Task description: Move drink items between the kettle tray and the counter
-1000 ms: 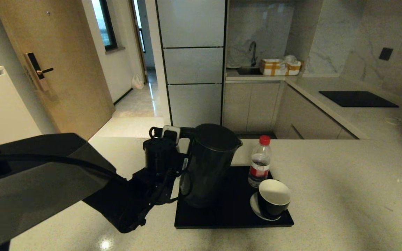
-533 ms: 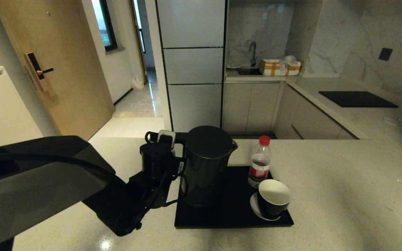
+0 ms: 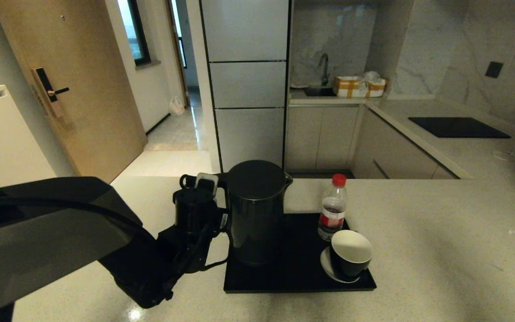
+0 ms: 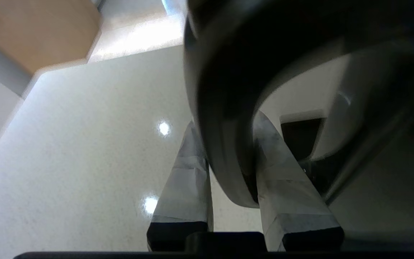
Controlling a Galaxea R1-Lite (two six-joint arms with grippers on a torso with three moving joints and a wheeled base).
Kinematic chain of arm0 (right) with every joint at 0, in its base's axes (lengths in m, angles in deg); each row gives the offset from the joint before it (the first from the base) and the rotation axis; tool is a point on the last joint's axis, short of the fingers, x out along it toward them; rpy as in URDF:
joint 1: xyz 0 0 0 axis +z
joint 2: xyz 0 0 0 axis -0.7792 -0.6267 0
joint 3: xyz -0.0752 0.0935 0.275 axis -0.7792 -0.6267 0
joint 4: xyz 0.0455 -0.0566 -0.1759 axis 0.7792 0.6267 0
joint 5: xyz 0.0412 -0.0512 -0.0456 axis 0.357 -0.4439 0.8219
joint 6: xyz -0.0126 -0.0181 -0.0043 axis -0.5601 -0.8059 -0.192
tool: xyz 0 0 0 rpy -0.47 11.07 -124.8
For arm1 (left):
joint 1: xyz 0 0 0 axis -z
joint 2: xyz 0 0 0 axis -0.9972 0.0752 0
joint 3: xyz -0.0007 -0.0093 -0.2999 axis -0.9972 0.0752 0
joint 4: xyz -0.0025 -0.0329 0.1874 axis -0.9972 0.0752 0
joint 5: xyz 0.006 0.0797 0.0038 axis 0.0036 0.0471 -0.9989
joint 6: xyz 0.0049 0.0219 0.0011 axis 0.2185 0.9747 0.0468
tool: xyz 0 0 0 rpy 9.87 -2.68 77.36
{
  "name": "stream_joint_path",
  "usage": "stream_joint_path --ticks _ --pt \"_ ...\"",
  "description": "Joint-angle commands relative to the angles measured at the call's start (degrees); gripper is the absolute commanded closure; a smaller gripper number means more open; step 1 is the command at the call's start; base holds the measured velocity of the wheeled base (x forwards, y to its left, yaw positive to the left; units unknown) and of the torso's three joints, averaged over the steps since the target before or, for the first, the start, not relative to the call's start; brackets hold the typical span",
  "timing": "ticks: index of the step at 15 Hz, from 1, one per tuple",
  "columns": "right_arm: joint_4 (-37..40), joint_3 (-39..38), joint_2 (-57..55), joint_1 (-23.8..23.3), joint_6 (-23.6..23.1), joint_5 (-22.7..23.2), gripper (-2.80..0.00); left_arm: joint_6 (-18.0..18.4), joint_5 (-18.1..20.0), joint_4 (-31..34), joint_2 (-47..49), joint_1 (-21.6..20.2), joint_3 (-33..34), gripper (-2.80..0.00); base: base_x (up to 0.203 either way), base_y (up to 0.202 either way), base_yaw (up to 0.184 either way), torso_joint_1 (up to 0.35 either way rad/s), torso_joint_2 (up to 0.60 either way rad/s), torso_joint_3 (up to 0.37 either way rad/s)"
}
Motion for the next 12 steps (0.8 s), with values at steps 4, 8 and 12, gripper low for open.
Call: stream_joint_path --ticks 4,8,12 --pt "-0.02 0.0 0.01 0.01 -0.07 0.04 0.0 0.11 -0.07 0.08 1.01 -0.07 1.71 0.0 0.0 0.0 0.0 0.0 0.0 0.0" --pt "-0.02 0.0 0.01 0.01 -0.03 0.04 0.0 0.11 -0.09 -0.11 0.9 0.02 2.07 0.0 0.0 0.0 0.0 0.0 0.0 0.0" --pt "-0.02 0.0 0.01 0.01 -0.07 0.04 0.0 0.11 -0.16 -0.3 0.91 0.02 2.25 0.0 0.0 0.0 0.0 0.0 0.0 0.0"
